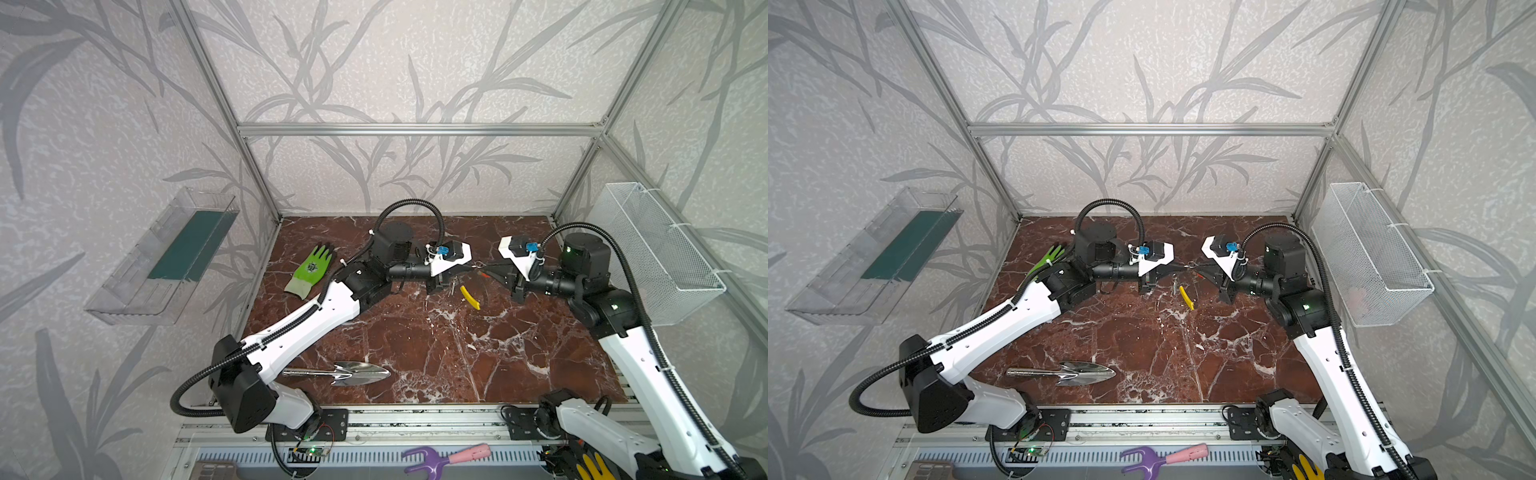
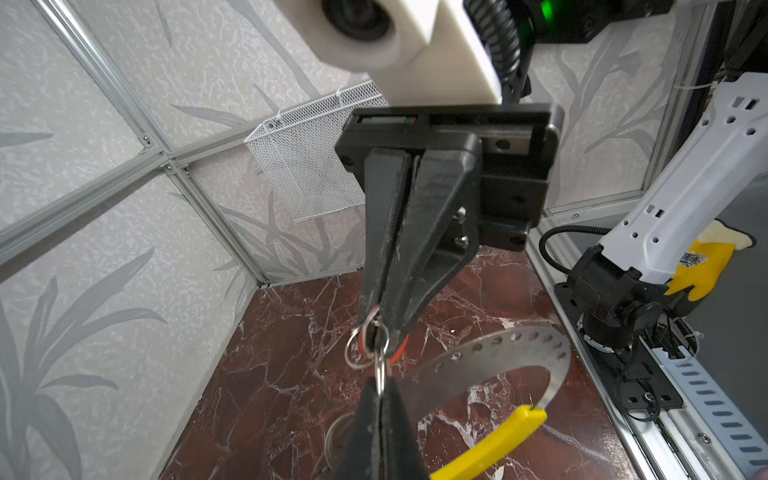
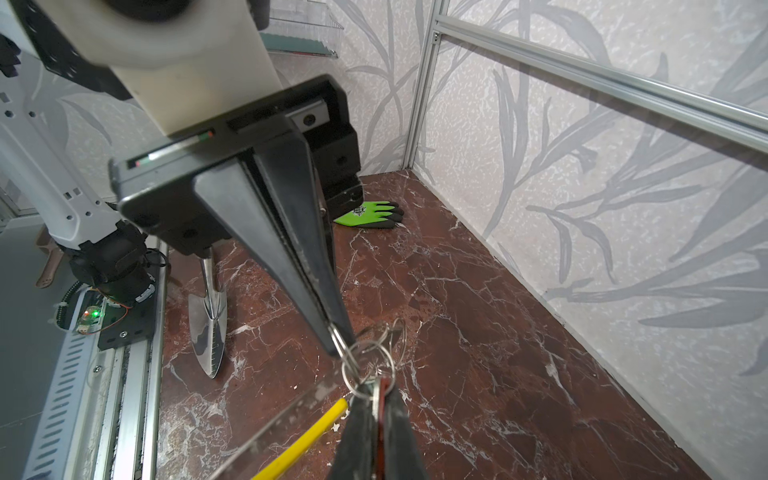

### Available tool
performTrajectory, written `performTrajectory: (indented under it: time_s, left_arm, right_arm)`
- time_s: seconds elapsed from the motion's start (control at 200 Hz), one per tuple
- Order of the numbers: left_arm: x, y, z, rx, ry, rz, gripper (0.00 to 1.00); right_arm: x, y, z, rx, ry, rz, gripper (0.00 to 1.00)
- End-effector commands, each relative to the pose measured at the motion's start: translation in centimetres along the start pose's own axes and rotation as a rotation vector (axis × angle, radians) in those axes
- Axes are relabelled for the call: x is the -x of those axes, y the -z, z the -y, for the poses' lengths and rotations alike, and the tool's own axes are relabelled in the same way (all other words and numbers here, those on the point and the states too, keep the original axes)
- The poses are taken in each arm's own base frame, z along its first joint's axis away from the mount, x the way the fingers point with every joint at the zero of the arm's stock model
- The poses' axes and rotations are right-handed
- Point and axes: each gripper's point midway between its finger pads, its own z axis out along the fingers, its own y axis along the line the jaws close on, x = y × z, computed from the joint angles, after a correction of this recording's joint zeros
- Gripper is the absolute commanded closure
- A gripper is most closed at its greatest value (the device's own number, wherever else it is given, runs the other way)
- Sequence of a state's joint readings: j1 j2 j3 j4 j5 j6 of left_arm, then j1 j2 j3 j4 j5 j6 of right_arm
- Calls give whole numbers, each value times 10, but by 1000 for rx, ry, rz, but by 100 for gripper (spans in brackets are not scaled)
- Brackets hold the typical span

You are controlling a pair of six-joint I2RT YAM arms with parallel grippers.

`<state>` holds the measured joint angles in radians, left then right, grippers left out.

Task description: Put the keys on the keyring

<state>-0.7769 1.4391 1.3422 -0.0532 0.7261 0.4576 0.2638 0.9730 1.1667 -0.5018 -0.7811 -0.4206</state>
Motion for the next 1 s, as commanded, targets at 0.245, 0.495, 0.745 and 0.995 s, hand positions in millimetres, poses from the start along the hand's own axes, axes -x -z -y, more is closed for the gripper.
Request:
performTrajectory:
  time_s: [0.245,0.495,0.745,0.995]
  left_arm:
    - [-9,9,0,19,-10,-65,85]
    - [-50,45,-34,262,157,-38,43]
    - [-109,122,-61,670,234,-118,36]
    - [-130,198,-75,1076,215,-206,34]
  right_arm:
    - [0,-1,-3,6,50,-38,100]
    - [-51,-38,-3,50,72,-227,100]
    - [-90,-127,-15,201,127,-314,100]
    - [-89,-205,-30,307,245,-276,100]
